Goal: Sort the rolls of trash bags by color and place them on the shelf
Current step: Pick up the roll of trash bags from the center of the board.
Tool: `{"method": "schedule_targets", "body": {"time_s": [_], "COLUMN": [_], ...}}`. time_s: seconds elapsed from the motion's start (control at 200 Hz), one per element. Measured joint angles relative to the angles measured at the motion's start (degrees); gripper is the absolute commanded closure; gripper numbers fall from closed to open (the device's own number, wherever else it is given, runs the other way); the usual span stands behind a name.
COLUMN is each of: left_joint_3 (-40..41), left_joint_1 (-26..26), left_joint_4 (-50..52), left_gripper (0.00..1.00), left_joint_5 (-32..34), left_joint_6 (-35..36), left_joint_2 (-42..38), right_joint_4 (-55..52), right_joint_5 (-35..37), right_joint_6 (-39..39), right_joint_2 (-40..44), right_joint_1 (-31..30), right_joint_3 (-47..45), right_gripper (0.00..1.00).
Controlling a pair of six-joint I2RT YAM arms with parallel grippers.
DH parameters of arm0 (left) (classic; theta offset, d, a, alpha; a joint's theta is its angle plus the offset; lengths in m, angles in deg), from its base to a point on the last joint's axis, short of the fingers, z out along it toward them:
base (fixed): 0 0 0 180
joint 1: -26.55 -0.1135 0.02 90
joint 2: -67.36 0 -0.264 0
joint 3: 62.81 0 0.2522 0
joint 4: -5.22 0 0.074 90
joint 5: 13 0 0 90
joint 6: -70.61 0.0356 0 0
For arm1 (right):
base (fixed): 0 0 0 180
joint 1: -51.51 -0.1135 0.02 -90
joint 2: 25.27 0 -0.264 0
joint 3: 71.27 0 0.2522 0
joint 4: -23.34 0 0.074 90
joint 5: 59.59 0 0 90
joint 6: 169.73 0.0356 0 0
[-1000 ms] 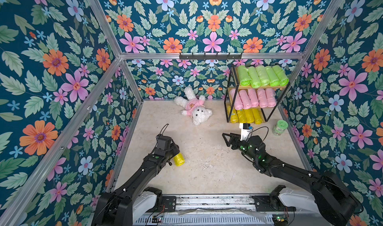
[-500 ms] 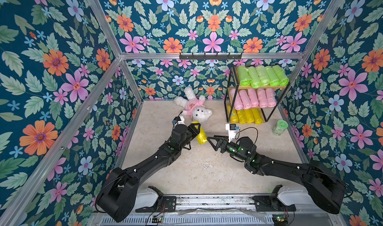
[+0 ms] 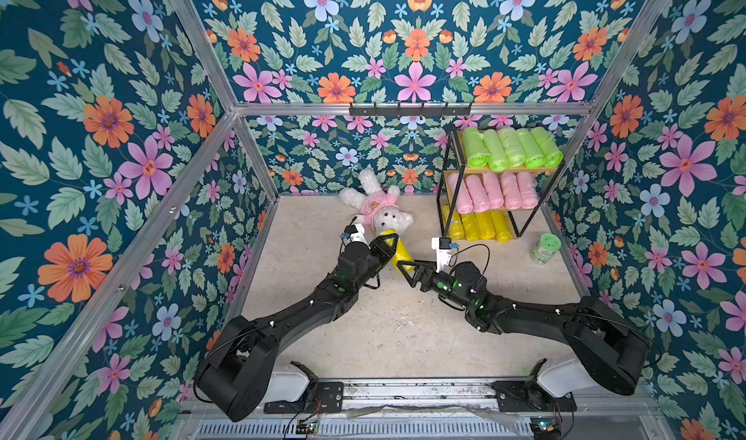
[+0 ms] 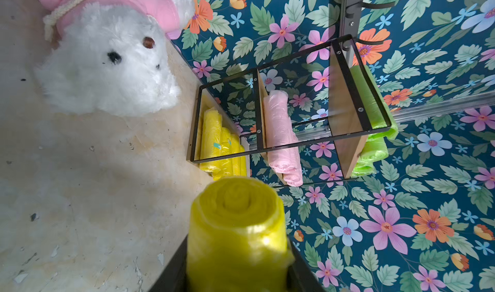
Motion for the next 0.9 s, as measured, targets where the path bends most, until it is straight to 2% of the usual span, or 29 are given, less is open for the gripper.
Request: {"method": "schedule_targets", "body": {"time_s": [0.135,0.32,0.445,0.53,0.65,0.725,0.9], "left_joint_3": [0.2,0.2,0.2,0.2,0.2,0.1,0.3], "left_joint_1": [0.2,0.2,0.3,0.3,0.4,0.4,0.3], "left_joint_4": [-1.1,-2.2,-2.2,-2.4,-2.7,-2.7,-1.2], "left_gripper": [0.6,0.59,0.56,0.48,0.3,0.22,0.14], "left_joint_5": [-0.5,-0.6,-0.5,-0.5,-1.7,-1.7,-1.2], "left_joint_6": [-0.9,-1.1,-1.1,-1.1,-1.7,-1.0,1.7], "left_joint_2": [0.3,0.9,1.2,1.3,1.5,1.6,1.2], "right_joint_4": [1.9,2.1,2.1,2.2,2.2,2.1,-0.1], "right_joint_5": [-0.1,0.6,0.7,0.5,-1.2,-1.6,-3.2], "right_joint_6": [0.6,0.7,0.8,0.8,1.1,1.1,0.4], "right_joint_2": [-1.3,-2.7,-3.1,-2.8,-1.6,-0.9,2.5], "right_joint_1": [0.1,0.1,0.1,0.5,2.2,3.5,7.5], "right_joint_3": [0.3,1.2,1.2,0.9,-0.7,-1.7,-5.9], "right_gripper": [0.42,0.47,0.55,0.58,0.61,0.63,0.63]}}
